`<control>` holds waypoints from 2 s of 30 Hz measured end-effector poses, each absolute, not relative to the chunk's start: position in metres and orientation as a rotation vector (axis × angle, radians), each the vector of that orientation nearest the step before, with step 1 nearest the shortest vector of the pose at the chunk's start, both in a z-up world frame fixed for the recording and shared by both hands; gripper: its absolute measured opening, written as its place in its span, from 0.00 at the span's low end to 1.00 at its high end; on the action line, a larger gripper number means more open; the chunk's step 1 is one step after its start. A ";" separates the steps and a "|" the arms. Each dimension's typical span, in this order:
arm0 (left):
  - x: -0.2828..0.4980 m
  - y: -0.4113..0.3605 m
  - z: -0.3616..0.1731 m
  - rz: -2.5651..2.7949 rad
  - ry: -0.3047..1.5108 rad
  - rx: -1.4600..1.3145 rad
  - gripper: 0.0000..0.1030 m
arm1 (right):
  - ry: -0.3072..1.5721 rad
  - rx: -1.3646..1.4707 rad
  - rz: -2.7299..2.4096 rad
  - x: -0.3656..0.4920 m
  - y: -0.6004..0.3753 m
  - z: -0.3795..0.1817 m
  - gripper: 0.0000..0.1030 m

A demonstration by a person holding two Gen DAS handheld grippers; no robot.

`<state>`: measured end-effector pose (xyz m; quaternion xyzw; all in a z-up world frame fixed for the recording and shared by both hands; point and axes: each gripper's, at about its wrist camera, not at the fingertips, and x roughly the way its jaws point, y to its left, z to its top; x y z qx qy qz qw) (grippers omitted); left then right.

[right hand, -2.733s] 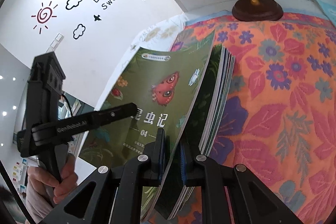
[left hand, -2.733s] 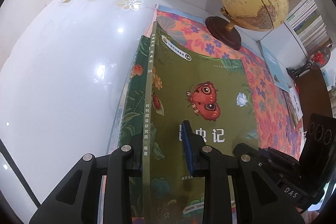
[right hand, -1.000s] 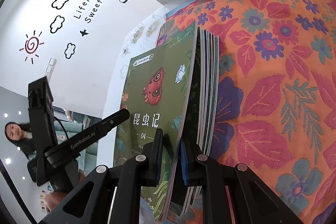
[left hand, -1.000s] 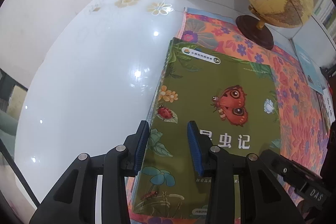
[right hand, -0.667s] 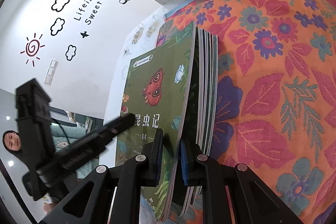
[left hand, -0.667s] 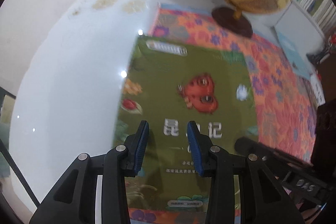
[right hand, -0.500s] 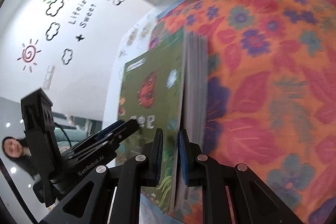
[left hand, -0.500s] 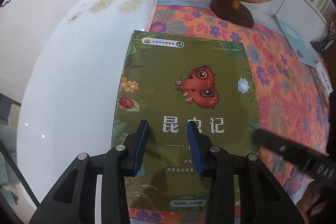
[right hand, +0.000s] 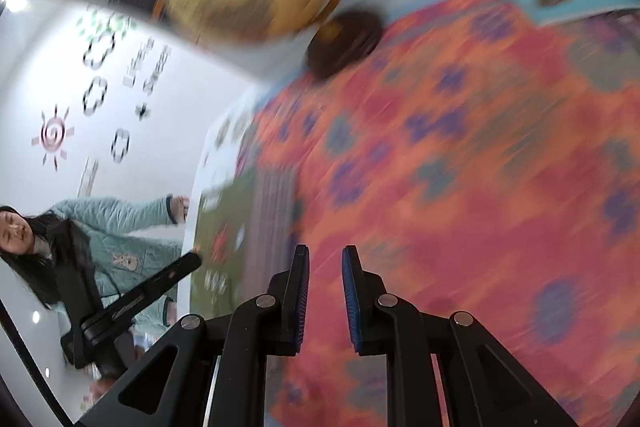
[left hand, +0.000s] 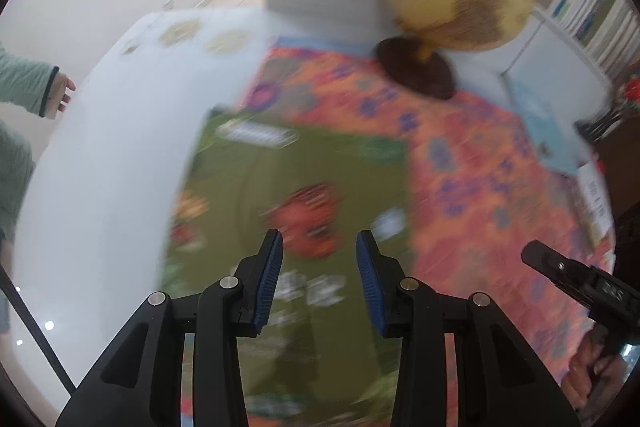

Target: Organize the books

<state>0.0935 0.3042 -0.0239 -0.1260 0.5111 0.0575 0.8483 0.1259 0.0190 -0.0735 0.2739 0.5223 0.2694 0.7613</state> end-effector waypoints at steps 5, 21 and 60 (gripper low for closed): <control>0.138 0.238 -0.016 0.013 1.002 -0.277 0.35 | 1.018 0.622 0.416 0.164 -0.079 -0.065 0.16; 0.309 0.001 -0.076 -0.302 1.044 -0.209 0.36 | 0.910 0.581 0.149 0.277 -0.262 -0.085 0.25; 0.230 -0.028 -0.034 -0.663 1.110 -0.280 0.36 | 0.823 0.499 0.336 0.158 -0.198 0.036 0.05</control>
